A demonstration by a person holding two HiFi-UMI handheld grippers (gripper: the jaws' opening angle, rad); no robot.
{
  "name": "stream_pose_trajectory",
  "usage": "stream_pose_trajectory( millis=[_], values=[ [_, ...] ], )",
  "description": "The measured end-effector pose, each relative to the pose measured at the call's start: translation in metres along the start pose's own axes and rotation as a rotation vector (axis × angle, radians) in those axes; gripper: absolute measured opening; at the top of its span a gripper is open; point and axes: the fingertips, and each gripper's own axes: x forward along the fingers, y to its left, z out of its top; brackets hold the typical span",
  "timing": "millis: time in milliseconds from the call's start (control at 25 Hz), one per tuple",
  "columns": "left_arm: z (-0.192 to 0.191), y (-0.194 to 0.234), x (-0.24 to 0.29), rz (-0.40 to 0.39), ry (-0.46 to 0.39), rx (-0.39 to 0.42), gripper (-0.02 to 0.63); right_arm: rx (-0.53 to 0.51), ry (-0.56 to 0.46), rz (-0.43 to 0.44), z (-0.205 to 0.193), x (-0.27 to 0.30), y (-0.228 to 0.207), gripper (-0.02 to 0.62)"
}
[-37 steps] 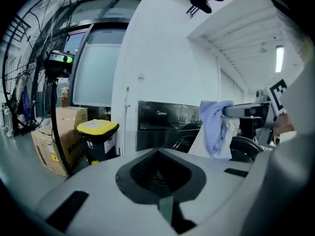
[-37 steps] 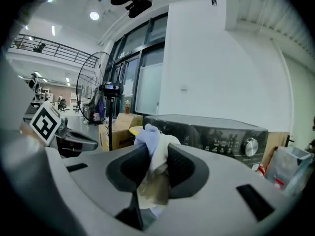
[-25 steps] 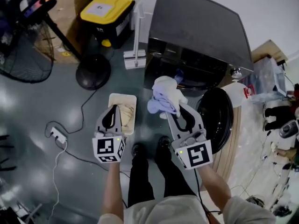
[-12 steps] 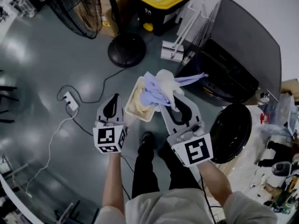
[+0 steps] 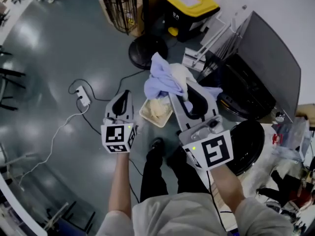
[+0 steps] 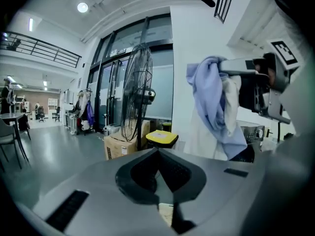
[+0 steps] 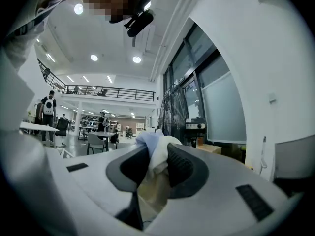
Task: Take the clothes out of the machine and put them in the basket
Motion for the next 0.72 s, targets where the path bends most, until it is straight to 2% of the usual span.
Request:
stream_pose_trajectory(
  millis=[160, 320, 720],
  values=[
    [0.031, 0.01, -0.007, 0.012, -0.033, 0.005, 0.018, -0.043, -0.053, 0.006, 0.037, 0.005, -0.005, 0.107],
    [0.053, 0.015, -0.01, 0.016, -0.061, 0.025, 0.018, -0.04, -0.063, -0.027, 0.048, 0.003, -0.015, 0.107],
    [0.041, 0.013, -0.005, 0.017, -0.041, 0.024, 0.018, -0.011, -0.07, -0.028, 0.046, -0.009, -0.018, 0.108]
  ],
)
